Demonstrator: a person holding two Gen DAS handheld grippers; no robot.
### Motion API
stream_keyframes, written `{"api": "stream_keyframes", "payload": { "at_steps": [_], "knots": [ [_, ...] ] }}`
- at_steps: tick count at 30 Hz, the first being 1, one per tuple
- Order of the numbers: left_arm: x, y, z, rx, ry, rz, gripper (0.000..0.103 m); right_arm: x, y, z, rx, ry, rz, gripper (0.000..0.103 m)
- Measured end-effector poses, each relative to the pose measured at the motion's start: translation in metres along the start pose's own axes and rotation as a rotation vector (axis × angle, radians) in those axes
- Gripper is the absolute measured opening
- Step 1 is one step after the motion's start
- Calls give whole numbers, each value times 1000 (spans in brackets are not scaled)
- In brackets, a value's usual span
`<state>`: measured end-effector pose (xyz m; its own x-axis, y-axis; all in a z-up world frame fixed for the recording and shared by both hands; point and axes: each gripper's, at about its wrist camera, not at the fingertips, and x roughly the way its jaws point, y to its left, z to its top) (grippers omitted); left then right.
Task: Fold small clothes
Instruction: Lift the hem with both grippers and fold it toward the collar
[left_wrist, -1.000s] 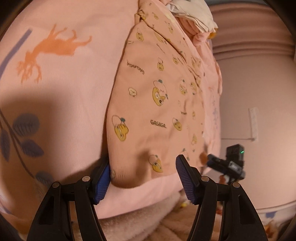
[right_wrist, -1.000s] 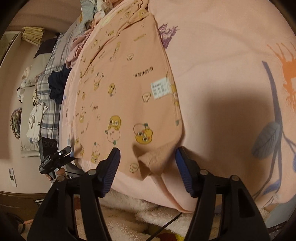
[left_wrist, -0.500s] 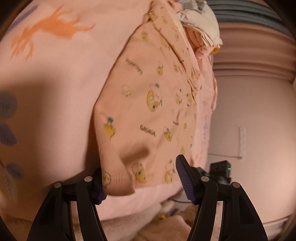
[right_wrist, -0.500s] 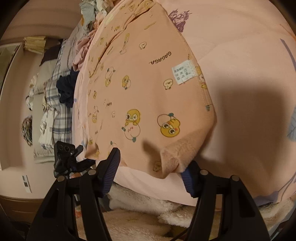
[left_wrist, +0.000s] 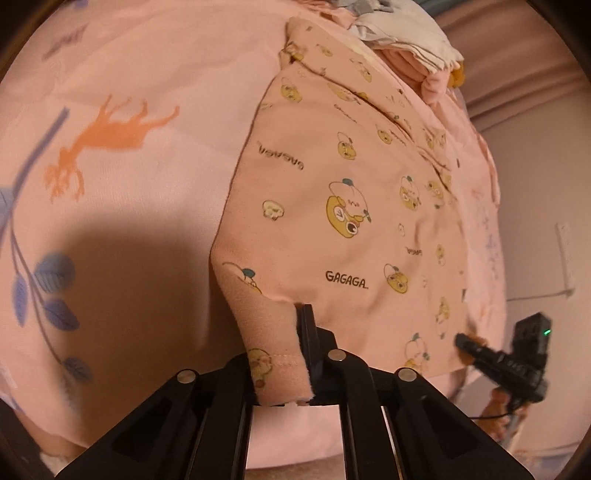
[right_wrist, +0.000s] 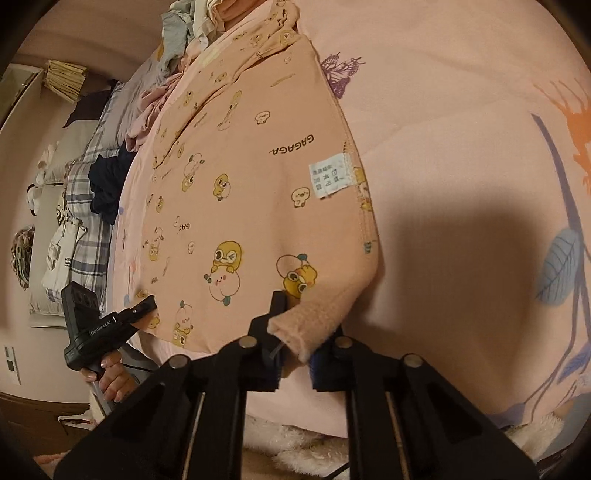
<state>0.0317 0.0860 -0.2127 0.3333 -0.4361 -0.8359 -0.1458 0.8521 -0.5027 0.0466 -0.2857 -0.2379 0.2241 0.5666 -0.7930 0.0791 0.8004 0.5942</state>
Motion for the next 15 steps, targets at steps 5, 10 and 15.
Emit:
{"api": "stream_keyframes", "payload": {
  "at_steps": [5,10,15],
  "knots": [
    [-1,-14,0,70,-34,75,3,-7,5,1,-51,-46,-5,7],
    [-12,-24,0,146,-78,87,3,-18,9,3,-39,-117,80,7],
    [-36,-35,19,161,-181,51,3,-32,14,18,-54,-174,113,7]
  ]
}}
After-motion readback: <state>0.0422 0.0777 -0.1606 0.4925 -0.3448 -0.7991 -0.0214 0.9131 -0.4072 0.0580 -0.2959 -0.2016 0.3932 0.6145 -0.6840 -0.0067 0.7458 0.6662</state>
